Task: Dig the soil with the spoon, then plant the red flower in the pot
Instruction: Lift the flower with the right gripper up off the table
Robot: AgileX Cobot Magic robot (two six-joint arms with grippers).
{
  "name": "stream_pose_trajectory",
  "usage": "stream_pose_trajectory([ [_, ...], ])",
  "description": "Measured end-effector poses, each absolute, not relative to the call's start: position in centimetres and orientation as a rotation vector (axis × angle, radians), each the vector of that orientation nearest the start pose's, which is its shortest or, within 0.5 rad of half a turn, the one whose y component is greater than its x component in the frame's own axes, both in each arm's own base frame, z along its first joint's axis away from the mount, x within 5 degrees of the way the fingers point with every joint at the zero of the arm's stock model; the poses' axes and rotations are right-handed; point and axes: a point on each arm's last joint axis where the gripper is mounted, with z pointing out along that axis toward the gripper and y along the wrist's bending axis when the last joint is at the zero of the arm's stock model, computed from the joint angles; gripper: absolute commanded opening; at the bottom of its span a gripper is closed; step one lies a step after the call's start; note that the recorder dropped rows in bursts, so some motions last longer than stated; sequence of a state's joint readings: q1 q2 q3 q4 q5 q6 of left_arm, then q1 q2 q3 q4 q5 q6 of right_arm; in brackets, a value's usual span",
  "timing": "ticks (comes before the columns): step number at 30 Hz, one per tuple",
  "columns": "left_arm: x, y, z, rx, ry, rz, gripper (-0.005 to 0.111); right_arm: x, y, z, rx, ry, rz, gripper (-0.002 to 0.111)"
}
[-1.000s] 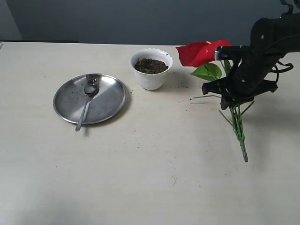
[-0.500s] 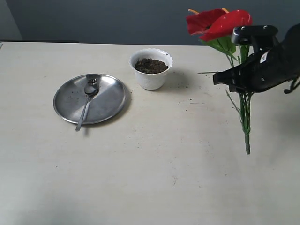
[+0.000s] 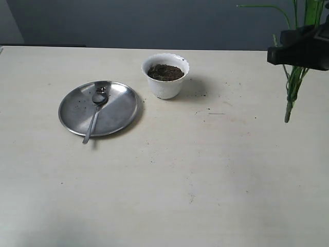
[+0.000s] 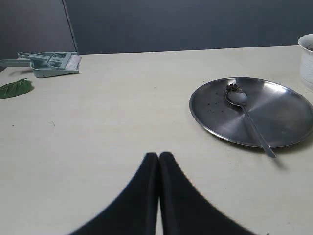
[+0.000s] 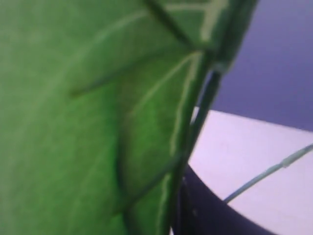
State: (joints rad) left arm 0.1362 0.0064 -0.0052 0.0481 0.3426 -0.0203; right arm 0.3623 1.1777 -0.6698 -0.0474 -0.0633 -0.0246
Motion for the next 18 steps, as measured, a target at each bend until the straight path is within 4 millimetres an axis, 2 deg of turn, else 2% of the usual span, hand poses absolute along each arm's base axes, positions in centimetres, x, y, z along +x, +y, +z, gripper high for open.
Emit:
stream_pose_trajectory([
  [10,5.3,0.9,18.4,-0.113,1.825,0.128,0.0,25.7,11.1,28.2,-0.619,1.532,0.177,-0.001],
  [18,5.3,0.9,18.4,-0.113,1.825,0.128,0.0,28.4,12.8,27.0,-0.603,1.504,0.297,-0.001],
])
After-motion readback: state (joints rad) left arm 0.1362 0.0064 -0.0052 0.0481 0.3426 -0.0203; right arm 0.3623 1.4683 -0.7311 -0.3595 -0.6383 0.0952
